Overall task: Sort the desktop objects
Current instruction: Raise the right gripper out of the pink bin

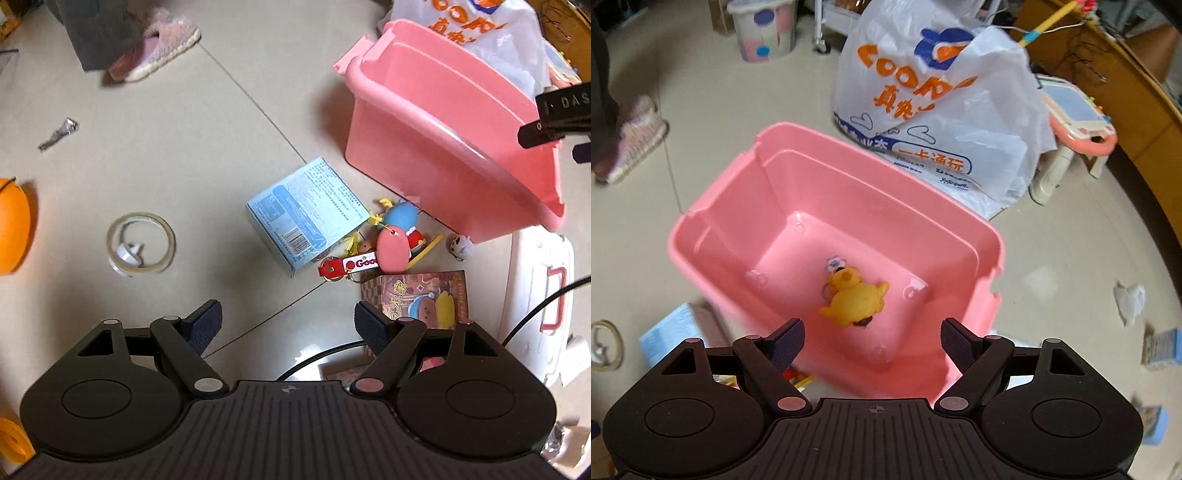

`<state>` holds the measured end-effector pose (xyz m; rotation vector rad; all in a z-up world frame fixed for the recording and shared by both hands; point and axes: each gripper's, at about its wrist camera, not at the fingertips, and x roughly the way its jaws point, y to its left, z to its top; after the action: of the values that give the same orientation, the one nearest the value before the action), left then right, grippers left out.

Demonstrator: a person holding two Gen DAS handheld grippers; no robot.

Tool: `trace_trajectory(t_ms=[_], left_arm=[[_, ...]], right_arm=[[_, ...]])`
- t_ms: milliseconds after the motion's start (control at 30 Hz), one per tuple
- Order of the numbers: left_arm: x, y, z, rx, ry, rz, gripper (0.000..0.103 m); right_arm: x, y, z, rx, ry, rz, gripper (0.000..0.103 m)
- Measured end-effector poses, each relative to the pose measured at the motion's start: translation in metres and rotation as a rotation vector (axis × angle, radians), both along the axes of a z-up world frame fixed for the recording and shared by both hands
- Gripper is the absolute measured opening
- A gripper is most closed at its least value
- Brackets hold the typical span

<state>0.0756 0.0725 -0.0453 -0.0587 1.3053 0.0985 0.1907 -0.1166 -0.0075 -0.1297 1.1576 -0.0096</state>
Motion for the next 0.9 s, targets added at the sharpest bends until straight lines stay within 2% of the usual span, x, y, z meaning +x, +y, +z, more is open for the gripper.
trace_trajectory(t_ms=[233,400,567,733,900], left_arm=[[-0.013,-0.011,0.019,0.017,-0.04,-0.048,0.081],[-0.02,-0.024,0.023,0.026,-0.04,-0.085,0.081],[-0.023,-0.037,0.027,0.031,-0.053,-0.107,0.081],[-0.024,-0.046,0.026,0.04,-0.059,-0.093,0.081],[-0.018,-0.053,0.023,0.055,-0.066,-0.096,0.081]], right_arm=[[-0.071,-0.007,0.009,0.041,-0.049,-0.054,0.079],[-0.119,-0.012,-0.01,0.025,-0.033,-0.1,0.08],[-0.156,-0.008,-0.034,-0.031,-0.002,-0.083,0.082],[-0.18,-0.014,-0.054,-0.012,0.024,-0.132,0.083],[-0.193,-0.018,-0.074,-0.044,0.048,-0.13,0.083]])
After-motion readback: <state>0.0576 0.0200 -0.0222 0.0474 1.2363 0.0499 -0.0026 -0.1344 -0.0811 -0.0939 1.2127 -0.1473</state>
